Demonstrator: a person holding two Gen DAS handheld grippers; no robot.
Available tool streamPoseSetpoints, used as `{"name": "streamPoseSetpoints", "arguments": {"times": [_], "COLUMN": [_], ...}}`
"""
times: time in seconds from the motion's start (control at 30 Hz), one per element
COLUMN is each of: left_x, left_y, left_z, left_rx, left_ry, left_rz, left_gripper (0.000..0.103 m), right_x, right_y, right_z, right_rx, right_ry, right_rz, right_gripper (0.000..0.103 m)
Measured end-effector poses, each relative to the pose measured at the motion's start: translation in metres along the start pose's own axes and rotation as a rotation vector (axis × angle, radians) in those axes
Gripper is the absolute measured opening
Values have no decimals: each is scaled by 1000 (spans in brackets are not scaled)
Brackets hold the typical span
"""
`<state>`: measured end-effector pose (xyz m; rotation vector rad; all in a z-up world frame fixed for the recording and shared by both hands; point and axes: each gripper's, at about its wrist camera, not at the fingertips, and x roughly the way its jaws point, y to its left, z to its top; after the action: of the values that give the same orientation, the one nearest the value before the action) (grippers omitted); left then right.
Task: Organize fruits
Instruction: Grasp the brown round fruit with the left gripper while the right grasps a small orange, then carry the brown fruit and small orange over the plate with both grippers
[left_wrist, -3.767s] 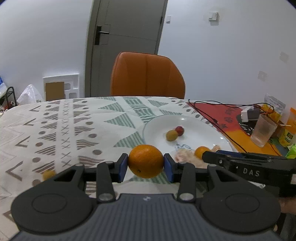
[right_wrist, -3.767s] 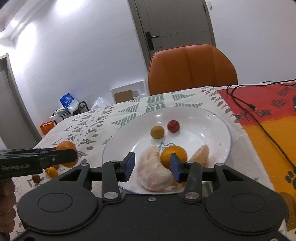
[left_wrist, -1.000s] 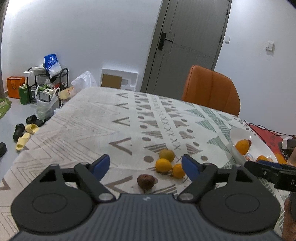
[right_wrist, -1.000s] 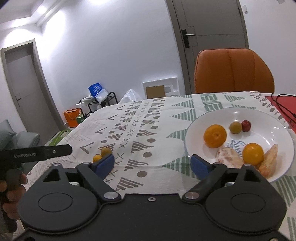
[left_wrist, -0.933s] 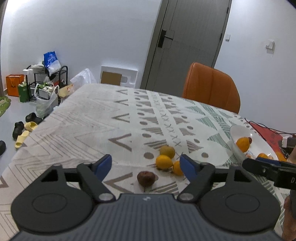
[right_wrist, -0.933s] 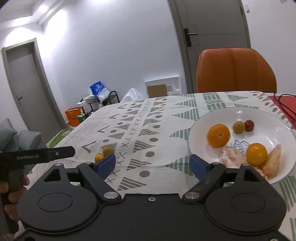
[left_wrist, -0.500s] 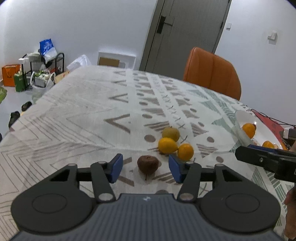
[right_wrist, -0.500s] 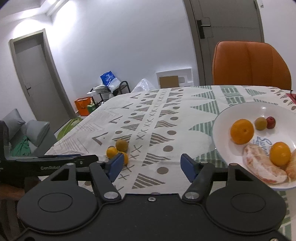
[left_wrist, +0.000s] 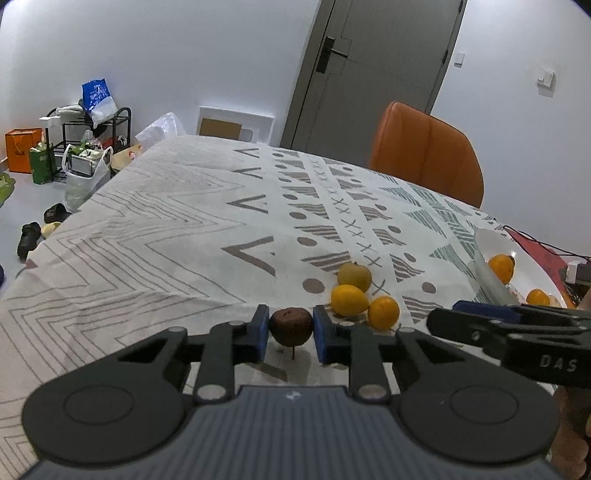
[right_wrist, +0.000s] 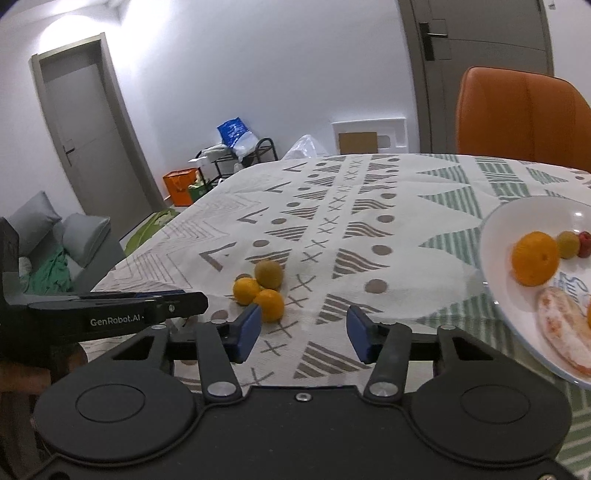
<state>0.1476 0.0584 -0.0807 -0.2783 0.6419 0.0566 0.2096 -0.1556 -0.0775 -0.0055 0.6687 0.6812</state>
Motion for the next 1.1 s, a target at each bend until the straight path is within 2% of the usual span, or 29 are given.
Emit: {"name": "streamPoseSetpoints", "arguments": {"times": [0.13, 0.53, 0.63, 0.73, 1.1], "left_x": [-2, -6, -7, -9, -1], "left_y": [5, 14, 11, 4, -38], "left_z": [1, 4, 5, 8, 17], "left_rx": [-13, -43, -37, -21, 39], "left_ry": [-10, -28, -36, -44, -60], "left_rz": [6, 4, 8, 1, -64], "left_gripper": [24, 24, 24, 24, 24], "right_x": [8, 36, 39, 30, -2], "right_y": [6, 21, 25, 23, -6], "right_z": [2, 8, 7, 7, 5], "right_rx": [-12, -56, -78, -85, -23], "right_ry": [12, 52, 58, 26, -33], "right_rz": [12, 25, 30, 39, -8], "right_gripper": [45, 40, 21, 21, 21]}}
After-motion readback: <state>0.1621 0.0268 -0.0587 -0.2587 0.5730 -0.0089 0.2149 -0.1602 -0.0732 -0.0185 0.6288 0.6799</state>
